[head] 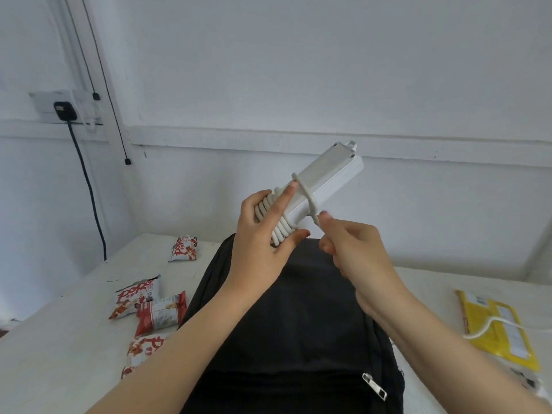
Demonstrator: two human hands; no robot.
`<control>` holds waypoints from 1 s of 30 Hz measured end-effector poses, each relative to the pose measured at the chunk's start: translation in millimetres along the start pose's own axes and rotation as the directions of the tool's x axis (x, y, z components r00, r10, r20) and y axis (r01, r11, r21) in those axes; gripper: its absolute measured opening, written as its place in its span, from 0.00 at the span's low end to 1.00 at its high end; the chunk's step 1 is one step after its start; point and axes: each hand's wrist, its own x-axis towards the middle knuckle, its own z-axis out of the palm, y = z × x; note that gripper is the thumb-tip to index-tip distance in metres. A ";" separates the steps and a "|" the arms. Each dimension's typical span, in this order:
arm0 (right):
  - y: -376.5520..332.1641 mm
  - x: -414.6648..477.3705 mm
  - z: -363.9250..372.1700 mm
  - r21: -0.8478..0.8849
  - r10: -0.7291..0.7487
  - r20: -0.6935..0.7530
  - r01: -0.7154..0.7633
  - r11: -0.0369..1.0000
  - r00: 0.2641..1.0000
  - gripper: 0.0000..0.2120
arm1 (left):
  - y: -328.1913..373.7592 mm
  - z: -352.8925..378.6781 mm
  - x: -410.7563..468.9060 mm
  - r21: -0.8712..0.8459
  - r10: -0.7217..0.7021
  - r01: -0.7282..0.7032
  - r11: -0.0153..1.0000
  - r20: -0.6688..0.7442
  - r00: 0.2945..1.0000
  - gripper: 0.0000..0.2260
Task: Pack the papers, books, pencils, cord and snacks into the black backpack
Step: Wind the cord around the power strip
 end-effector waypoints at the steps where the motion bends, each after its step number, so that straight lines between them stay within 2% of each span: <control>1: -2.6 0.5 1.4 0.084 0.072 -0.041 -0.069 0.994 0.997 0.21 | 0.8 1.4 -0.4 0.004 0.005 -0.005 1.000 -0.022 1.000 0.30; 4: -6.1 2.6 6.2 0.224 0.185 -0.088 -0.161 0.961 0.979 0.21 | 3.8 3.1 0.6 0.054 0.034 -0.031 0.998 -0.056 0.998 0.32; 9: -4.5 4.9 8.0 0.274 0.201 -0.086 -0.171 0.946 0.976 0.30 | 5.5 0.0 4.0 0.149 0.103 -0.094 0.984 -0.058 0.993 0.31; 14: -9.9 -3.9 9.0 0.284 0.186 0.052 -0.193 0.939 0.981 0.08 | 2.2 1.6 -0.5 0.117 0.102 -0.094 0.989 -0.065 0.993 0.28; 16: -9.7 -6.2 8.2 0.271 0.177 0.079 -0.192 0.943 0.981 0.08 | -1.6 2.2 -2.0 0.125 0.105 -0.100 0.987 -0.035 0.994 0.28; 19: -2.8 -7.0 9.2 0.228 0.120 0.038 -0.126 0.965 0.992 0.08 | -4.4 2.1 -3.1 0.100 0.093 -0.094 0.991 0.010 0.996 0.26; 22: 7.0 -5.3 8.7 0.053 -0.007 0.011 0.007 0.999 1.000 0.08 | -6.1 -0.6 -1.2 0.049 0.087 -0.086 0.995 -0.007 0.996 0.26; 24: 8.8 -0.3 0.5 -0.199 -0.090 0.019 0.092 0.976 0.996 0.09 | -8.9 -3.4 0.5 0.043 0.086 -0.085 0.995 -0.033 0.996 0.28; 27: 7.2 6.1 -17.8 -0.538 -0.147 0.100 0.178 0.824 0.984 0.09 | -14.0 -9.2 3.9 0.039 0.034 -0.031 0.999 -0.070 0.997 0.29; 30: 11.8 8.0 -29.5 -0.685 -0.239 0.195 0.307 0.660 0.951 0.10 | -19.0 -14.9 8.4 0.018 -0.021 0.023 1.000 -0.097 0.995 0.29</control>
